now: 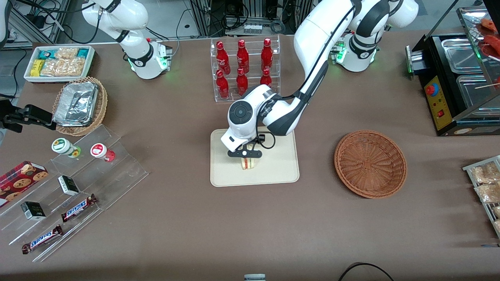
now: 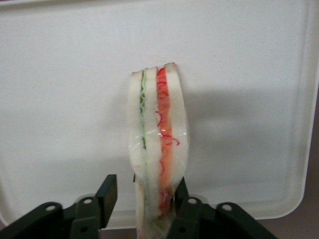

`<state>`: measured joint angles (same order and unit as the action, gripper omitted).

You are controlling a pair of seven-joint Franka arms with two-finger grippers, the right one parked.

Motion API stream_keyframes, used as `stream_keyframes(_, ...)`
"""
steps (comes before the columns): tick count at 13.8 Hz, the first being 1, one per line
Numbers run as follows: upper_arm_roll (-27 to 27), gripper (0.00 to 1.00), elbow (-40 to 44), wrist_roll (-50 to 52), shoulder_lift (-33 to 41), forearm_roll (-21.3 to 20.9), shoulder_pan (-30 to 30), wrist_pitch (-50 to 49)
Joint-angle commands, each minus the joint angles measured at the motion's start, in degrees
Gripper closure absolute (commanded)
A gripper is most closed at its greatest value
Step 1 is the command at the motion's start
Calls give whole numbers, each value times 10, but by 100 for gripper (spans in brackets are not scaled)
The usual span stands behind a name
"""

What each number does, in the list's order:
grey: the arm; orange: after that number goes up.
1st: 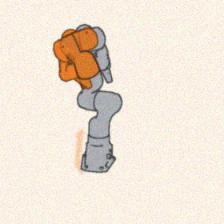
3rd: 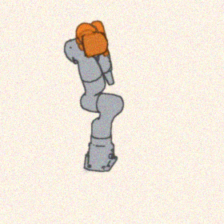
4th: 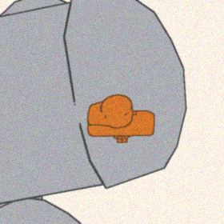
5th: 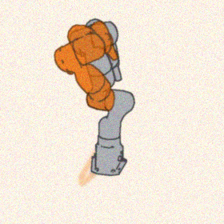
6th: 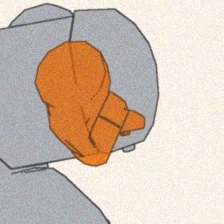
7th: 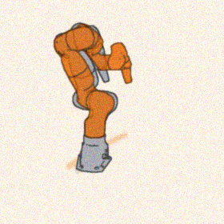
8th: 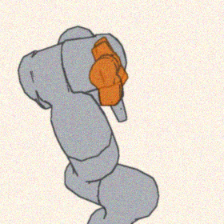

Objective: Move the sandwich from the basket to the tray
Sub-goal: 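Lower the sandwich onto the tray and open the left gripper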

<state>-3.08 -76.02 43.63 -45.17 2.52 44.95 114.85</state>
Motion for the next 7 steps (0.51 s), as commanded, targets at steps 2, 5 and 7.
stream_keyframes(2,7,1,6,5,71,-7,-31,-86)
stream_keyframes(5,8,0,6,9,148,-6,-71,-150)
stream_keyframes(7,12,0,5,7,196,-9,-91,-199)
